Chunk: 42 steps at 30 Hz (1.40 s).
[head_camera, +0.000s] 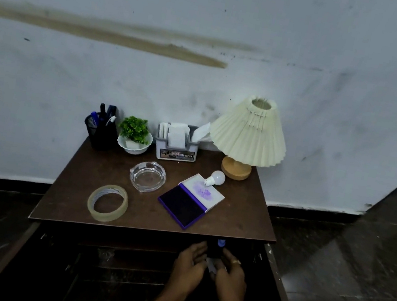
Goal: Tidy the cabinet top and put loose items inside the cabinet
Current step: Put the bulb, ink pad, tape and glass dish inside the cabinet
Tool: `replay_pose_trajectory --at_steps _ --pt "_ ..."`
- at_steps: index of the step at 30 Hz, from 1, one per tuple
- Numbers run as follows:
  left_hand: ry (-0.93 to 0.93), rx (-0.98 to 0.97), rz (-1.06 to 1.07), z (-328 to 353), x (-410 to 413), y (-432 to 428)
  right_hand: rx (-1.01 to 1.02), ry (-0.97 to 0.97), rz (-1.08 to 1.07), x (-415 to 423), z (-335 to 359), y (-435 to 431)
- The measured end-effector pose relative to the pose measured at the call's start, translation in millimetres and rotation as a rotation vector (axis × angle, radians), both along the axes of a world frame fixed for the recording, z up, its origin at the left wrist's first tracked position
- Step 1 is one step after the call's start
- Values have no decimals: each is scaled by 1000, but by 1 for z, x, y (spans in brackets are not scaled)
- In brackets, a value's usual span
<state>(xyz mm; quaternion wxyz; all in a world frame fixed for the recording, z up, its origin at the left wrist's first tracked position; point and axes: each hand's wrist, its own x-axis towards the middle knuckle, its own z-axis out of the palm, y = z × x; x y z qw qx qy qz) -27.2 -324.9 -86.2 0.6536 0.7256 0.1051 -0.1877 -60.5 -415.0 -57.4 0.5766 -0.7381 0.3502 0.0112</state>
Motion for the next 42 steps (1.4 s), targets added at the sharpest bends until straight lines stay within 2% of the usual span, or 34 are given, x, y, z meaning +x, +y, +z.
replay_pose_trajectory --at_steps 5,9,16,19,23,28,34,38,42 --pt "-46 22 -14 22 -5 16 14 -73 -26 -2 19 9" --pt "-62 38 99 44 -2 29 -47 -190 -107 5 38 15" --pt "-212 19 80 89 49 28 104 -349 -30 58 69 9" --pt "-255 89 89 97 81 27 204 -329 -10 86 65 2" --pt "-292 64 56 101 122 22 469 -284 -80 125 69 -8" --pt "-279 70 18 100 164 13 647 -213 -172 154 64 -16" --pt "-283 203 -42 86 196 1 736 -192 -203 174 51 -25" --pt "-279 194 -88 79 199 -9 741 -195 -164 183 49 -24" --pt "-276 157 -39 81 195 -8 729 -189 -167 184 55 -21"
